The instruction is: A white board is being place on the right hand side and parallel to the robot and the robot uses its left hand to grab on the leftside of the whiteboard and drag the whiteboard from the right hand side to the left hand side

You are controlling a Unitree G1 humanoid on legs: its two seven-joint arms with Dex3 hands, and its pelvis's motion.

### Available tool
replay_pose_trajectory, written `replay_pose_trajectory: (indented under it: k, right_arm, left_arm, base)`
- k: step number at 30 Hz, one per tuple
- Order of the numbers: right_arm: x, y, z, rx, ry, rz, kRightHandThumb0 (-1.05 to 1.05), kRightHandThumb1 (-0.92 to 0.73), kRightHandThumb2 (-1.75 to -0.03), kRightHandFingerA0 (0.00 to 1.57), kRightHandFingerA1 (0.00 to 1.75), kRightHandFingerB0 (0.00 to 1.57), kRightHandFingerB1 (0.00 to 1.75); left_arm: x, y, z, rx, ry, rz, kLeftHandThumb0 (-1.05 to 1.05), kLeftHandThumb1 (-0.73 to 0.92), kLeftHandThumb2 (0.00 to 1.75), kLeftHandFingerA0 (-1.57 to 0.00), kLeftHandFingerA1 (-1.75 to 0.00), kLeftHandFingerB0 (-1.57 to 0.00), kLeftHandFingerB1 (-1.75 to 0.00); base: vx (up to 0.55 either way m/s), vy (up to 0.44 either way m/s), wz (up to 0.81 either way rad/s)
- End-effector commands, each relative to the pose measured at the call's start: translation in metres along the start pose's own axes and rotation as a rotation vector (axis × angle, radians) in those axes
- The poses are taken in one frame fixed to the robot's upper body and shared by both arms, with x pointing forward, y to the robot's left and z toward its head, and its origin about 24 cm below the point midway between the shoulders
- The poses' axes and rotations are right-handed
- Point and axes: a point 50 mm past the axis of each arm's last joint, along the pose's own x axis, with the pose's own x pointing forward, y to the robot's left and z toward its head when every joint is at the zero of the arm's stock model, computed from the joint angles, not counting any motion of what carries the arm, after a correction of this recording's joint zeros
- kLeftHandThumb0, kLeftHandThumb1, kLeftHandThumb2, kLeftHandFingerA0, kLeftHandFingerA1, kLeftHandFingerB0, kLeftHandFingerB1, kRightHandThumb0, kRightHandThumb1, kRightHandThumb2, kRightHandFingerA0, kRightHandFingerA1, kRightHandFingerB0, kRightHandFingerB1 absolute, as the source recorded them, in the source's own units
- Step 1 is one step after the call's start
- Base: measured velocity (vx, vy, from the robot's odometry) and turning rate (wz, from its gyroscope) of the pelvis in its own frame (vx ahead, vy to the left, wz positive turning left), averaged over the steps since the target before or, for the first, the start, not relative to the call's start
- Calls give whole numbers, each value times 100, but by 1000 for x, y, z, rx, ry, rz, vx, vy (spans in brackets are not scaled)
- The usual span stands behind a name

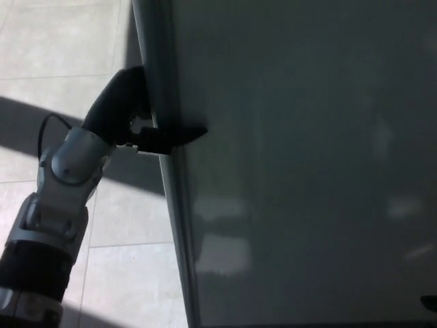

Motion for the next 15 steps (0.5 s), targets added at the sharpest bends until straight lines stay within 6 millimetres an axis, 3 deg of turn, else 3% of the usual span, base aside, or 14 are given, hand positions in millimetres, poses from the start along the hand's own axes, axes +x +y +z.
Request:
replay_pose_trajectory:
  k: [1,4,6,7,8,9,13,15]
  right_arm:
    - [0,-6,-2,-14,-1,-22,-45,-81,-64,66,57,52,50]
    - [-2,-5,-3,-15,0,-15,-46,-82,-63,65,57,52,50]
    - [-3,-4,-3,-12,-4,-19,-46,-81,-64,67,59,53,51]
    - [-3,-4,-3,-15,-3,-19,-37,-61,-102,62,71,43,61]
    - [-3,-3,-3,-21,0,-20,-37,-61,-102,62,71,43,61]
    - [-3,-3,-4,-16,2,-20,-45,-81,-64,66,57,53,51]
    - [-4,-2,-5,-12,7,-18,-45,-81,-63,66,58,53,51]
    - [-5,-2,-5,-9,10,-18,-45,-81,-63,66,58,53,51]
  left_arm:
    - [-8,16,0,-26,23,19,-25,65,56,-81,-175,-64,-171]
    - [-15,21,0,-10,-6,28,-19,64,55,-79,-175,-64,-170]
    - [-21,29,-7,-15,5,40,-23,66,54,-76,-171,-68,-156]
    - [-22,30,-7,-26,4,41,-20,67,54,-78,-174,-67,-157]
    - [-23,32,-8,-44,4,41,-20,67,54,-78,-174,-67,-157]
    - [-25,34,-8,-22,-2,41,-19,64,57,-75,-175,-65,-163]
    - [-34,48,-16,29,19,76,-32,63,59,-86,-171,-71,-150]
    - [-37,51,-19,12,21,87,-28,62,59,-84,-171,-75,-161]
  base:
    - [0,0,0]
    - [0,0,0]
    - [0,0,0]
    - [0,0,0]
    - [0,0,0]
    - [0,0,0]
    - [0,0,0]
    - [0,0,0]
